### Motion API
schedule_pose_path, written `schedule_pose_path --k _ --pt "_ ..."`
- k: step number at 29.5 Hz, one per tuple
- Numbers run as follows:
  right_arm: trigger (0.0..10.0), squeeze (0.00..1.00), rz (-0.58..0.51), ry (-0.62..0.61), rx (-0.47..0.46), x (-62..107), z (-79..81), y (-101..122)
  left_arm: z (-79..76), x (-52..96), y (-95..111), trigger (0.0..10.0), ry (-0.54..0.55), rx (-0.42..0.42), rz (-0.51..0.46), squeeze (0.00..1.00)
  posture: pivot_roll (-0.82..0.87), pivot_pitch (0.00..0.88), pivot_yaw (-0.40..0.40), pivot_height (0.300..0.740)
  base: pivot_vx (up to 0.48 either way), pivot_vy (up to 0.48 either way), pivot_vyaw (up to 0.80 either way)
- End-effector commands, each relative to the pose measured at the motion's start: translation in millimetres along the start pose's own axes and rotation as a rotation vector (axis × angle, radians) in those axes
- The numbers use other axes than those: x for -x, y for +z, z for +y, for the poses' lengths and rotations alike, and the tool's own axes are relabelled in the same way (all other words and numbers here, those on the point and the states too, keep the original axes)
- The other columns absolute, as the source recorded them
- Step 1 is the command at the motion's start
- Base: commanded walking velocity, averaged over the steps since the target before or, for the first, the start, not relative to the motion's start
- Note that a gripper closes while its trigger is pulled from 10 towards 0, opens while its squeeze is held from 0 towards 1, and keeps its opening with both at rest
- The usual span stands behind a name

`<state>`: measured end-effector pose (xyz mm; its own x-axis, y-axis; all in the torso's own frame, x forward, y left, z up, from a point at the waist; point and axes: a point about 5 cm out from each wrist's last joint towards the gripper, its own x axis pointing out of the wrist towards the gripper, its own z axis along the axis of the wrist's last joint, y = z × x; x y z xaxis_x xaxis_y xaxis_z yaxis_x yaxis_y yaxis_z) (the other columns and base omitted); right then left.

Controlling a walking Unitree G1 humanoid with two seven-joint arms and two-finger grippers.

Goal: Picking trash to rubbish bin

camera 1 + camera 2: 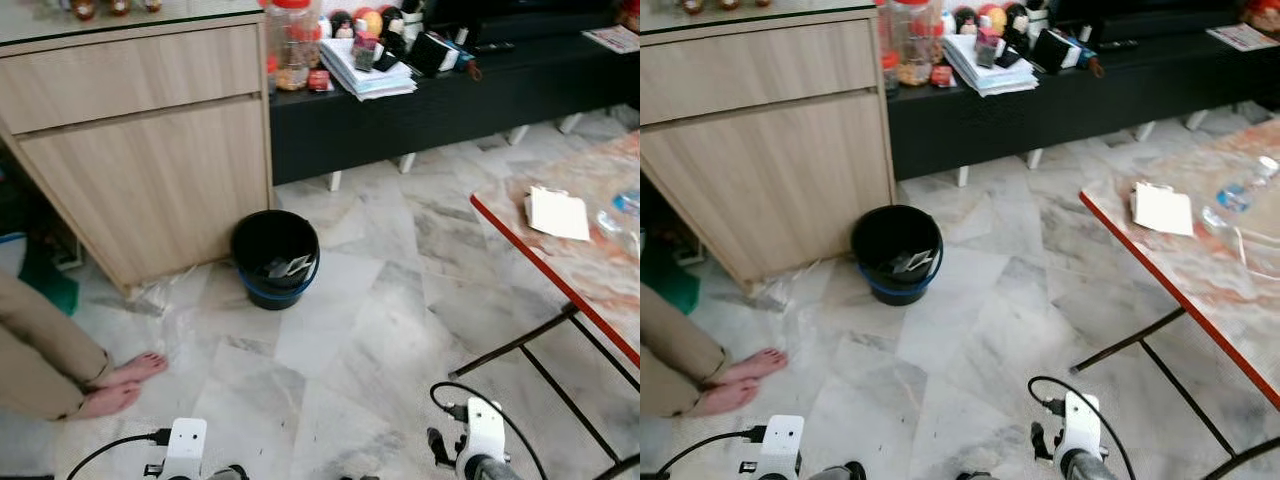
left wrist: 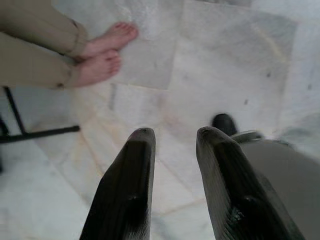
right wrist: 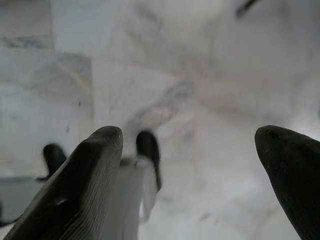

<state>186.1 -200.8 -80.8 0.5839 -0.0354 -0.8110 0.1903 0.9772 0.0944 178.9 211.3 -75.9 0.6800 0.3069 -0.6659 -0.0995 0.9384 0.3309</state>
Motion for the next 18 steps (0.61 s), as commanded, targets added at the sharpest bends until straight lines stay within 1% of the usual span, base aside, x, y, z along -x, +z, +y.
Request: schedule_pose_path --k 1,5,6,8,9,11,14,18 --pt "10.0 0.0 0.028 -0.006 -0.017 1.5 0.7 -11.4 8.1 2.0 -12.1 10.0 0.011 -0.01 0.044 0.0 0.08 0.163 -0.031 0.74 0.0 0.0 -0.79" --pt "10.0 0.0 0.044 0.01 -0.021 1.6 9.8 -18.6 22.4 -0.6 -10.2 10.0 0.036 -0.022 0.031 0.0 0.1 0.159 -0.005 0.74 0.0 0.0 -0.79" --pt "10.0 0.0 0.051 0.019 -0.023 1.4 14.9 -20.9 29.8 -2.0 -8.4 10.0 0.052 -0.024 0.023 0.0 0.12 0.155 0.012 0.74 0.0 0.0 -0.79" --pt "10.0 0.0 0.053 0.021 -0.024 1.3 16.5 -21.3 32.2 -2.4 -8.0 10.0 0.058 -0.023 0.022 0.0 0.12 0.155 0.012 0.74 0.0 0.0 -0.79" --pt "10.0 0.0 0.052 0.027 -0.033 0.7 21.1 -21.1 37.7 -3.0 -8.0 10.0 0.069 -0.024 0.023 0.0 0.13 0.152 0.038 0.74 0.0 0.0 -0.79" --pt "10.0 0.0 0.051 0.031 -0.037 0.5 23.2 -21.0 39.9 -3.2 -7.9 10.0 0.073 -0.024 0.024 0.0 0.13 0.152 0.042 0.74 0.0 0.0 -0.79" --pt "10.0 0.0 0.051 0.038 -0.052 0.1 30.0 -21.8 46.1 -4.3 -6.4 10.0 0.073 -0.045 0.017 0.0 0.13 0.156 0.071 0.74 0.0 0.0 -0.79" --pt "10.0 0.0 0.047 0.041 -0.069 -0.1 33.5 -21.9 48.4 -5.1 -4.2 10.0 0.069 -0.061 0.009 0.0 0.13 0.163 0.079 0.74 0.0 0.0 -0.79"
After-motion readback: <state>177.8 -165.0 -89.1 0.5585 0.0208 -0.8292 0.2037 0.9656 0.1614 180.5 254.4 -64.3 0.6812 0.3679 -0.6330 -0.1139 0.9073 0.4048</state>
